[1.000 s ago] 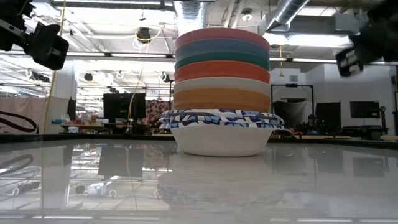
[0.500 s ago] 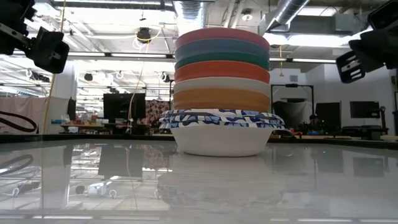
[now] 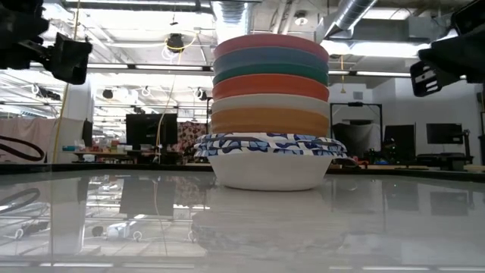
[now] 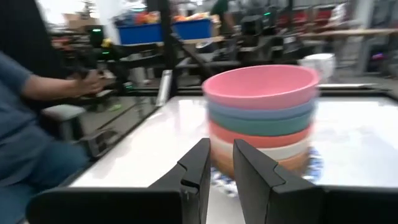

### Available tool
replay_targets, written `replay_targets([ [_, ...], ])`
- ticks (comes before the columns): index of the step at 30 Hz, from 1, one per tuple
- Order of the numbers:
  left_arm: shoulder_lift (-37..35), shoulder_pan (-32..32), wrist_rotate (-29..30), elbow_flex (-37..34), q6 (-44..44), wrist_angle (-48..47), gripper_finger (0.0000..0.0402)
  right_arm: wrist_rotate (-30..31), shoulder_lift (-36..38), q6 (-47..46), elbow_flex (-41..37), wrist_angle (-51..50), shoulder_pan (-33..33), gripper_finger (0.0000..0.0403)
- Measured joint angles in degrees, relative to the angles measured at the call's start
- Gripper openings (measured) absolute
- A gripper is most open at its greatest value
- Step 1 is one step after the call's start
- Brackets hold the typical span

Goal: Nest bowls inside each other
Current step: Return to Home Position

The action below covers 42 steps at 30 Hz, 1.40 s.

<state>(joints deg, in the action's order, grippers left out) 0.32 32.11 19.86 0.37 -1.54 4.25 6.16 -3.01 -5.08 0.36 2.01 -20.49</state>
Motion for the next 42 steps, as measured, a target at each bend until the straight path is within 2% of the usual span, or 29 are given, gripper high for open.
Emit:
replay_targets([
  [3,0.0,-3.2,-2.1,0.0,-0.3,-0.1,0.0251,2.7,0.0,1.5,0.0,0.2,0.4,0.009],
  [7,0.0,-9.1,-6.1,0.0,-0.4,-0.6,0.0251,3.2,0.0,2.2,0.0,0.3,2.2,0.009],
  [13,0.0,-19.4,-15.9,0.0,0.1,-2.3,0.0251,3.2,0.0,3.5,0.0,1.2,6.2,0.009],
  [20,0.0,-28.4,-19.2,0.0,-0.1,-2.8,0.0251,3.2,0.0,6.5,0.0,2.0,10.5,0.009],
  [28,0.0,-32.4,-19.9,0.0,0.2,-2.8,0.0251,2.5,0.0,8.4,0.0,1.2,15.9,0.009],
  [31,0.0,-33.1,-21.2,0.0,-0.2,-2.4,0.0251,-0.6,0.0,8.6,0.0,1.0,18.4,0.009],
  [36,0.0,-34.4,-22.4,0.0,-0.8,-2.2,0.0251,-9.7,0.0,8.6,-0.1,0.5,22.0,0.009],
  [42,0.0,-36.7,-22.3,0.0,-0.8,-2.2,0.0251,-10.1,-0.3,7.6,-0.1,-0.1,25.0,0.009],
])
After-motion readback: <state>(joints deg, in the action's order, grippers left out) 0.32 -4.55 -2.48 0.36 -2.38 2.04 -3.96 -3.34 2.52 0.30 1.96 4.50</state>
